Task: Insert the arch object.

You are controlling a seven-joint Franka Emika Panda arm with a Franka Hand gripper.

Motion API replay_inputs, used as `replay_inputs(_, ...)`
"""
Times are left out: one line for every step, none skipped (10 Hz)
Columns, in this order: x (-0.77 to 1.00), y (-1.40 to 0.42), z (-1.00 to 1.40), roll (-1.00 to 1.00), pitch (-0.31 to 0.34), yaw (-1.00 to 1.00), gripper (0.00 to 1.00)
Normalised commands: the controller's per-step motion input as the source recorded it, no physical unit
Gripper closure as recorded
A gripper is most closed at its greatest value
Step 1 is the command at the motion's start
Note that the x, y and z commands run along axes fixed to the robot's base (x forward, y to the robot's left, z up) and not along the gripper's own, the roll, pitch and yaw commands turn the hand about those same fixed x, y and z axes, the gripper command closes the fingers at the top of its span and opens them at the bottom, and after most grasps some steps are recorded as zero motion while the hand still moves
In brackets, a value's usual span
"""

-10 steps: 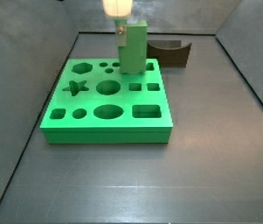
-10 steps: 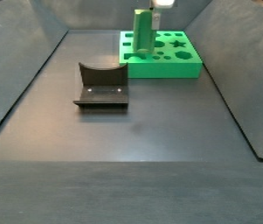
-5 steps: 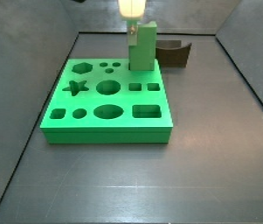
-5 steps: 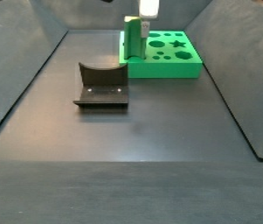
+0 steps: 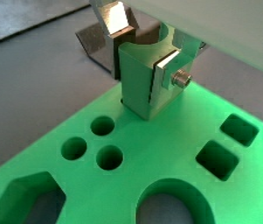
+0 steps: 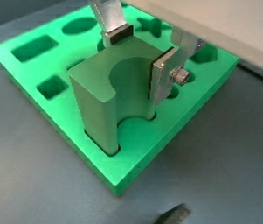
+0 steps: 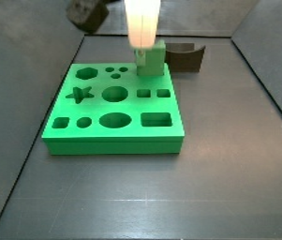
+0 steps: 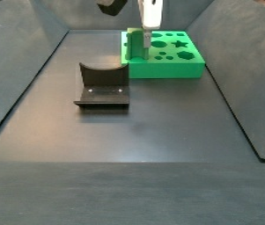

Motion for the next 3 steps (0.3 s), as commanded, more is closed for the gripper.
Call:
replay_inputs(0.00, 0.01, -0.09, -0.07, -0.090, 0.00, 1.00)
replay_inputs(0.00, 0.00, 0.00, 0.01, 0.000, 0.00, 1.00)
replay_inputs(0.00, 0.00, 0.00, 0.00, 0.000, 0.00, 1.00)
